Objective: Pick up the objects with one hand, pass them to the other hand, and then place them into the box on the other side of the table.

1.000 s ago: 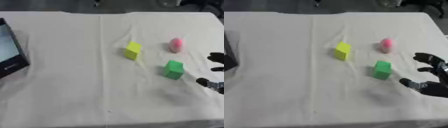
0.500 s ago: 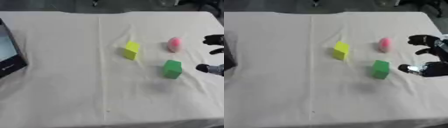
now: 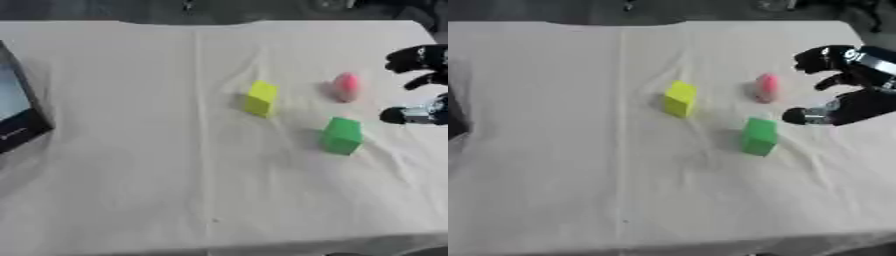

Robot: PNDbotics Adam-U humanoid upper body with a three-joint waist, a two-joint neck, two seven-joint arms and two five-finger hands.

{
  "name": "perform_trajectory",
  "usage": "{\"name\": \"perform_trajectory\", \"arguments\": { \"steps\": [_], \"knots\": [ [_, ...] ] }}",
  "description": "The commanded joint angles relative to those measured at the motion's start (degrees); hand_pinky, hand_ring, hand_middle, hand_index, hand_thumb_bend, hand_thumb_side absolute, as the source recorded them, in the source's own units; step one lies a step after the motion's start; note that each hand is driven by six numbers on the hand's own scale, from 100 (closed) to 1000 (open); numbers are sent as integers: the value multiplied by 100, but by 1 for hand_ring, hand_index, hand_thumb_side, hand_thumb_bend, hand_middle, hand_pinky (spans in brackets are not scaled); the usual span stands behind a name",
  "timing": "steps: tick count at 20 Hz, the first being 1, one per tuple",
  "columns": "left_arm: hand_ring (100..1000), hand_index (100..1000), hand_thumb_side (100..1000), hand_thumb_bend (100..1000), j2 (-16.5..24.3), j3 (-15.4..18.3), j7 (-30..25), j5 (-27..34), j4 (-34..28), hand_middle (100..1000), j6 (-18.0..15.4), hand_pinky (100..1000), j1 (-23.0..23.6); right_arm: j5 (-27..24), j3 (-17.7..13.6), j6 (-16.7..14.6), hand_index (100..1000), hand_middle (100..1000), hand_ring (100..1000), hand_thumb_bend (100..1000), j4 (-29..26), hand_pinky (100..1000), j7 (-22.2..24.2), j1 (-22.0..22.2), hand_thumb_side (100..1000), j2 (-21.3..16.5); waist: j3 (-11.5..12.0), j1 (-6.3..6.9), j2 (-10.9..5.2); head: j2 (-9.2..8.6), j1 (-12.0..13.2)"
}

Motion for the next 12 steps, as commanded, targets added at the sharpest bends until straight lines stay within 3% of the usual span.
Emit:
{"name": "perform_trajectory", "arguments": {
  "steps": [1, 12],
  "knots": [
    [772, 806, 419, 856, 223, 5, -3, 7, -101, 866, 15, 714, -58, 183, 99, 303, 897, 845, 923, 668, -75, 812, 288, -196, 242, -311, -8, -34, -276, 51, -11],
    [772, 805, 418, 856, 218, -28, -27, 35, -76, 865, 25, 713, -97, 996, 475, 916, 875, 833, 916, 655, -75, 824, 1281, -586, 228, -252, 5, -31, -290, 110, -16]
  ]
}}
